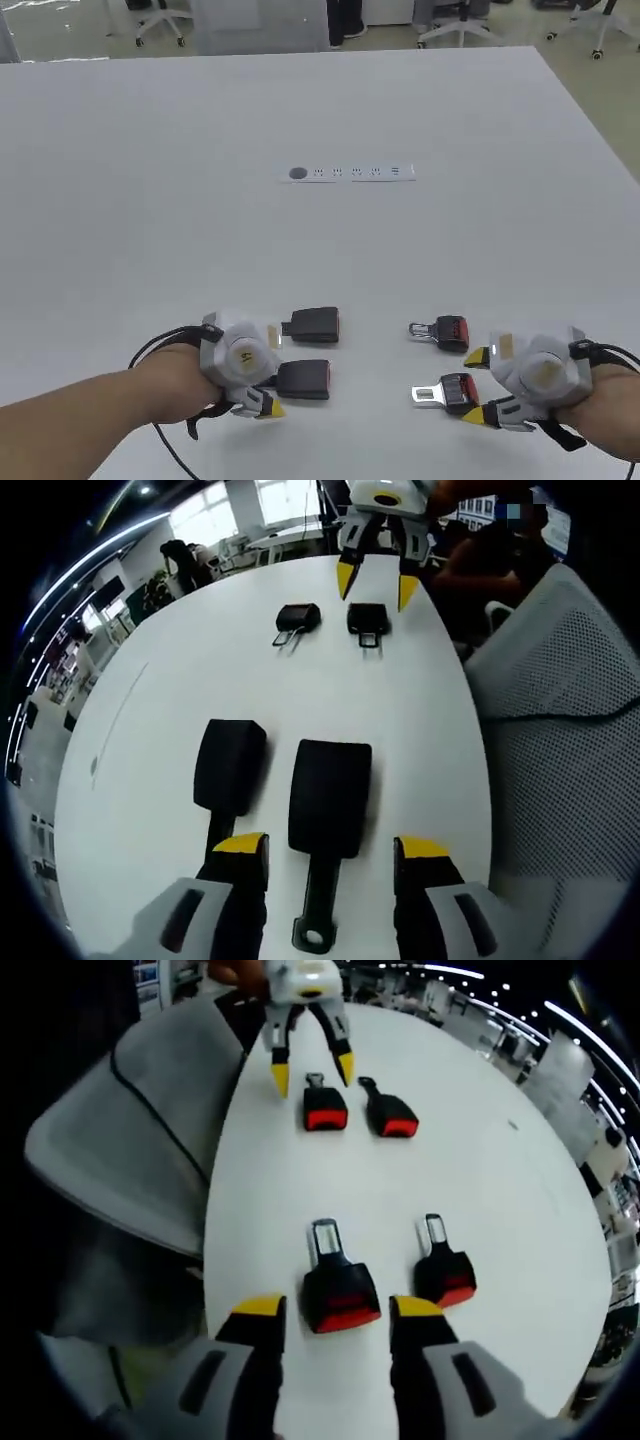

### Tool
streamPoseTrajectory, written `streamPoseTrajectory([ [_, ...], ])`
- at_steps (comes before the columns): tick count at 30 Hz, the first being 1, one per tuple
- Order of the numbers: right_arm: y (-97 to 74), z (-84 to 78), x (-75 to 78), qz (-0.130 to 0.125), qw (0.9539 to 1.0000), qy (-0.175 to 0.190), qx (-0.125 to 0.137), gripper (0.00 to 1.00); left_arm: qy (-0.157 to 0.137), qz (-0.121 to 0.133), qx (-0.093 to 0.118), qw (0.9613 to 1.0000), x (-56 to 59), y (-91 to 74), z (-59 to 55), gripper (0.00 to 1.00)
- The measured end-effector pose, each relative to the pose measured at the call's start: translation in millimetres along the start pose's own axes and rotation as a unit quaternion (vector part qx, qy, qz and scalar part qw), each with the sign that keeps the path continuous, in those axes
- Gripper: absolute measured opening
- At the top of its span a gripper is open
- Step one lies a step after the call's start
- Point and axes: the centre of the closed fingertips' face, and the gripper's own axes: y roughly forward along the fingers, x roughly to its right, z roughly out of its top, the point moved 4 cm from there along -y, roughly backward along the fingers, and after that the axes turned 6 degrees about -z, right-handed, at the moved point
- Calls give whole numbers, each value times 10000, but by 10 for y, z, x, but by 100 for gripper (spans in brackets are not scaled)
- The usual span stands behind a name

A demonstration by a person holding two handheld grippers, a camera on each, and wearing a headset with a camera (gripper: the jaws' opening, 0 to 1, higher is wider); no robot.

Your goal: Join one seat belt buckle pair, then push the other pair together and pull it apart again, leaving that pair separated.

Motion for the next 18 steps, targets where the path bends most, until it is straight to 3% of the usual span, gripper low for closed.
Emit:
streamPoseTrajectory([
  [6,95,-104,21,181,9994,-188,-240,42,64,-118,6,9999,-41,72,76,49],
  [11,129,-153,-30,401,9976,-419,-370,41,132,-264,-73,9995,-60,134,65,45],
  [18,198,-136,-28,509,9970,-374,-446,36,187,-395,-82,9990,-58,168,71,34],
])
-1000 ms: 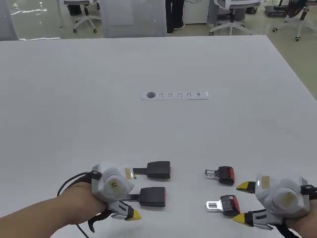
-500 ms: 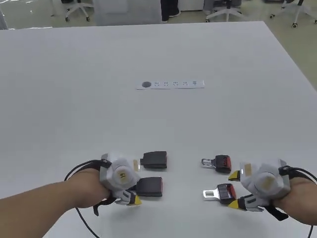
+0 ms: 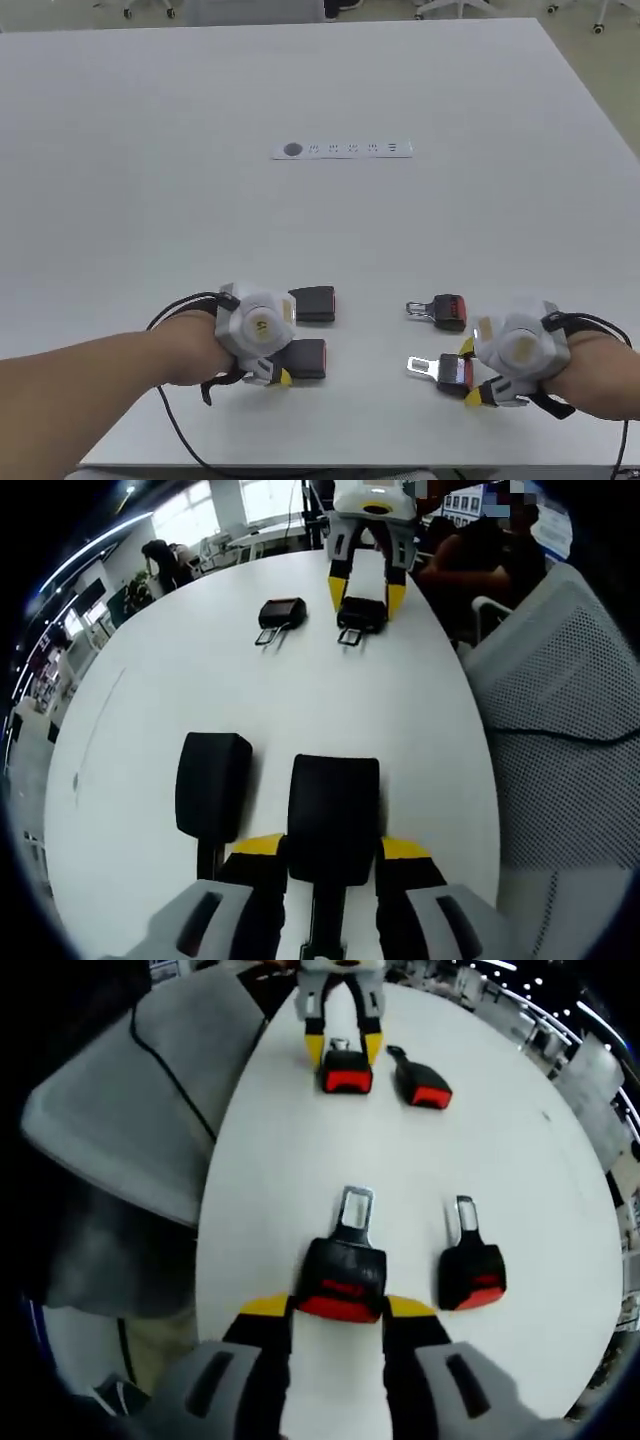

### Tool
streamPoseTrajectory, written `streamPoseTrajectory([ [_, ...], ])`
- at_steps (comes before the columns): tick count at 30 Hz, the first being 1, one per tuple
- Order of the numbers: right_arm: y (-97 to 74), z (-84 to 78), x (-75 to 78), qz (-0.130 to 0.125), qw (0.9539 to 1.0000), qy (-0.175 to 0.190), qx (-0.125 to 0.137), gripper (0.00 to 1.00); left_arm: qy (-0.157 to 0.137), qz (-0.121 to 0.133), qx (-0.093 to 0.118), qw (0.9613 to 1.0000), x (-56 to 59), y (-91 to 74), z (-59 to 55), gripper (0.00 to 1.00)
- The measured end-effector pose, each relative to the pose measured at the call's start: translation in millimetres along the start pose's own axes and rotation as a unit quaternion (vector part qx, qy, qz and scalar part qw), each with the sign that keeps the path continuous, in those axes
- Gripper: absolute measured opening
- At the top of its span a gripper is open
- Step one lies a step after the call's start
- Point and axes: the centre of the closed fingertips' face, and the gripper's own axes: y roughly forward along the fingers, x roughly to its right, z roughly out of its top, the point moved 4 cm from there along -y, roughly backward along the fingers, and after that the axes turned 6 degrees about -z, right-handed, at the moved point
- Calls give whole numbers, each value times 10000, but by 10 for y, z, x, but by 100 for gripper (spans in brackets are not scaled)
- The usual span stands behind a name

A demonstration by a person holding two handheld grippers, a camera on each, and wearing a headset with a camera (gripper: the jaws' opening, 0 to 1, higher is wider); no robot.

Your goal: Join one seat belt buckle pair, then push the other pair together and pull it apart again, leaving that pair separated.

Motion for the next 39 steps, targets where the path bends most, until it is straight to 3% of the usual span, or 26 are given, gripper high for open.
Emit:
streamPoseTrajectory([
  [10,24,-14,-6,186,9998,98,-14,34,154,7,-45,9999,37,18,11,33],
  [19,34,-12,3,266,9996,23,-89,34,2,117,-85,9999,73,21,12,33],
  [22,31,5,-4,195,9991,347,-132,35,-39,145,-90,9998,70,22,7,33],
  [30,64,95,-25,147,9974,711,-4,38,-125,148,-69,9998,62,29,2,33],
  [39,77,96,0,207,9995,220,-18,35,-83,91,-130,9998,63,32,1,33],
])
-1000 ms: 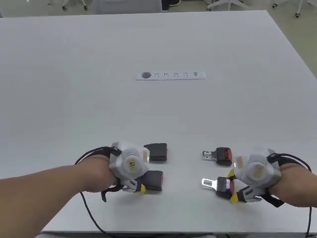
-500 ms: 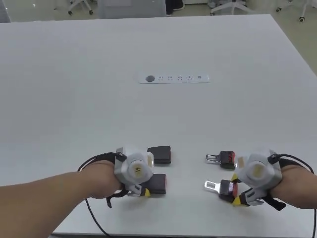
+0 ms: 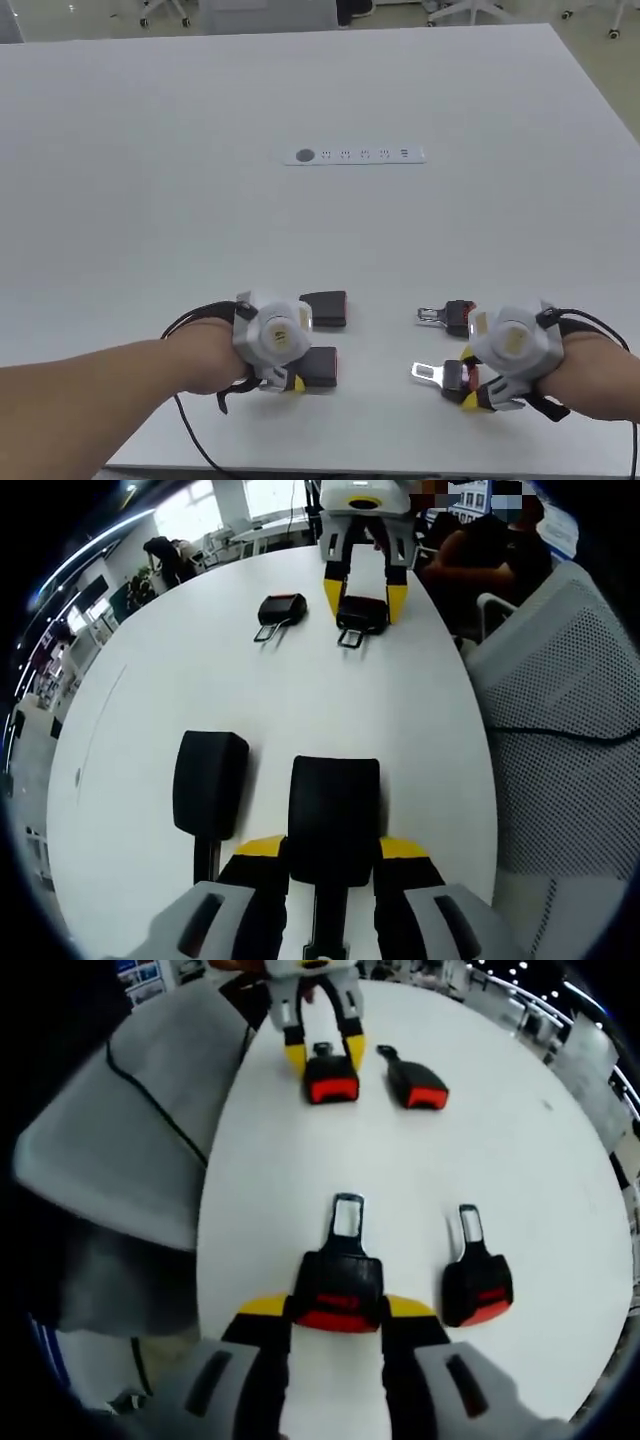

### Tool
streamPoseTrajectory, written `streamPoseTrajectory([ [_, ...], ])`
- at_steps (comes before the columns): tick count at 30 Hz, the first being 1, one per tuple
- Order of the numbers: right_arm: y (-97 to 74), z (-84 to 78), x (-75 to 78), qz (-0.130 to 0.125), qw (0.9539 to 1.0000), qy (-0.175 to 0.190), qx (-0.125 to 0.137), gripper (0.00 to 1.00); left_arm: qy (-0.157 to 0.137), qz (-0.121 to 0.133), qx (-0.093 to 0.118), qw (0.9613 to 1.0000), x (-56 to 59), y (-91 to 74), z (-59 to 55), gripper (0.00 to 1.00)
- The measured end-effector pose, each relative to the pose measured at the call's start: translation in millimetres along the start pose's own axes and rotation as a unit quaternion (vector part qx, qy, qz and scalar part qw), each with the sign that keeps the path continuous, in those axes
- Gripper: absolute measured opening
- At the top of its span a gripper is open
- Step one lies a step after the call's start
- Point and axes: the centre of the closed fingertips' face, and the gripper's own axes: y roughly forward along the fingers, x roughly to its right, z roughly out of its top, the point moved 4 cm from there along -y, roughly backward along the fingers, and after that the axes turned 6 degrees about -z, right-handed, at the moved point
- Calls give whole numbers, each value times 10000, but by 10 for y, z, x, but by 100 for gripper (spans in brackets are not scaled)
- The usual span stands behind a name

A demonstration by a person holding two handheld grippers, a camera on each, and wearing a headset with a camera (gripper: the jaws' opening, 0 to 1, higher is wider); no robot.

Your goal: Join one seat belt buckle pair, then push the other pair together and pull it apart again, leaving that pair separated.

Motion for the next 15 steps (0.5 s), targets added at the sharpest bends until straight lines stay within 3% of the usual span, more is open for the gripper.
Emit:
streamPoseTrajectory([
  [6,5,17,7,59,9998,-208,-26,35,-12,-9,-25,10000,2,1,2,33],
  [15,32,98,-2,70,9997,-215,53,35,5,-25,-51,10000,2,0,4,33],
])
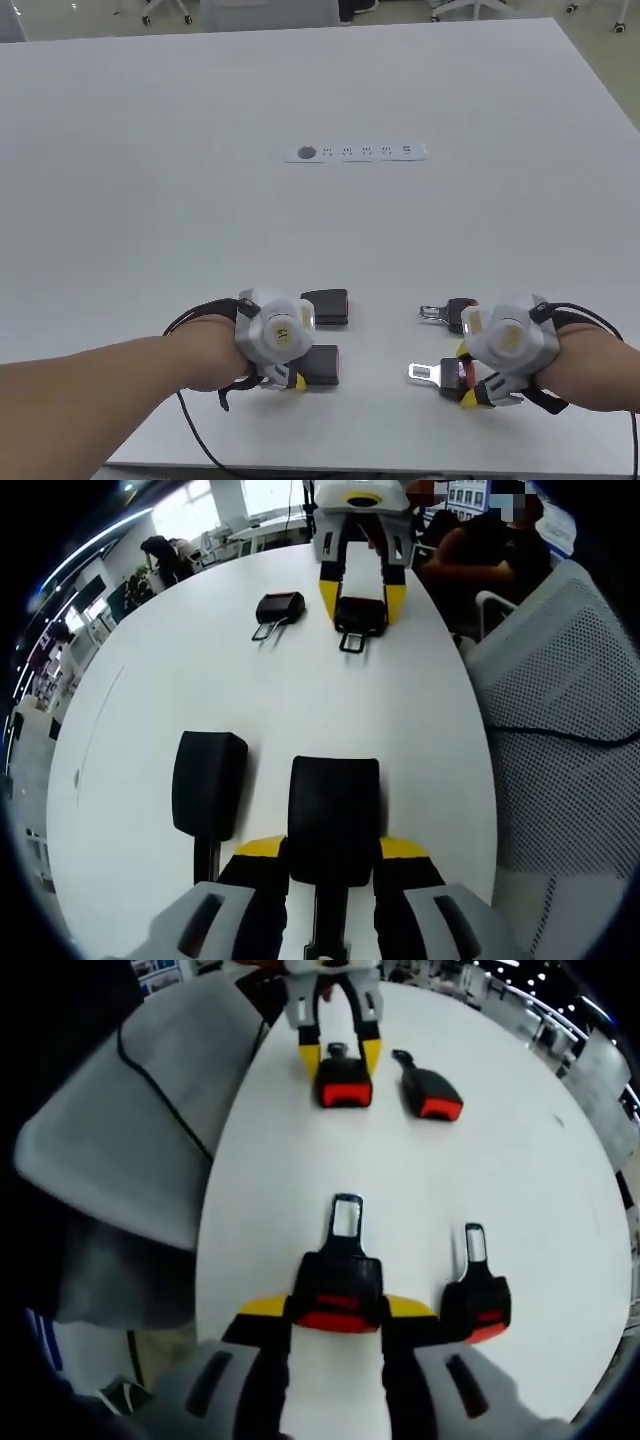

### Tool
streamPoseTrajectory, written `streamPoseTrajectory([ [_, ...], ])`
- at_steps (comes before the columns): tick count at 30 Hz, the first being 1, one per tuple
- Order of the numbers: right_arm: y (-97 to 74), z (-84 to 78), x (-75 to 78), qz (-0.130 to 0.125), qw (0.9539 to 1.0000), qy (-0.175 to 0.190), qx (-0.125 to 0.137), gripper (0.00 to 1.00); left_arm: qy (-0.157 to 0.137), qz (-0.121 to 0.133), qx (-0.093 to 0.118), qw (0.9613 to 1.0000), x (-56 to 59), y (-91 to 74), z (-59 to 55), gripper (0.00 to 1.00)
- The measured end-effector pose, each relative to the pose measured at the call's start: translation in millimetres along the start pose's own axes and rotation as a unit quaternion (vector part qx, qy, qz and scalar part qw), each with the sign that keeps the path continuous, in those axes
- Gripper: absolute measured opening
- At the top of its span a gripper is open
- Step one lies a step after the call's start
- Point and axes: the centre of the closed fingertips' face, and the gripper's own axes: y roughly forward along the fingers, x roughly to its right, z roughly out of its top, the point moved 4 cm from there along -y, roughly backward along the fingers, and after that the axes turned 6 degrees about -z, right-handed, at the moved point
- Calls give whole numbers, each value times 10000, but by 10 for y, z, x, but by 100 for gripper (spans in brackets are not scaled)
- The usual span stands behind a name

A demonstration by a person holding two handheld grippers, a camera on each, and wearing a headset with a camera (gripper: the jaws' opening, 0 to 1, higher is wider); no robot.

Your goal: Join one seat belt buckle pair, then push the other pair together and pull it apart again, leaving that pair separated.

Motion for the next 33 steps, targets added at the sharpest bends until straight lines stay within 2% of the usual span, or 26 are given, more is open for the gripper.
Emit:
streamPoseTrajectory([
  [16,153,393,31,-60,9998,-60,180,34,101,-31,-62,9999,-2,11,9,32],
  [33,321,760,41,29,9994,-179,288,34,159,-55,-98,9998,-4,10,11,32],
])
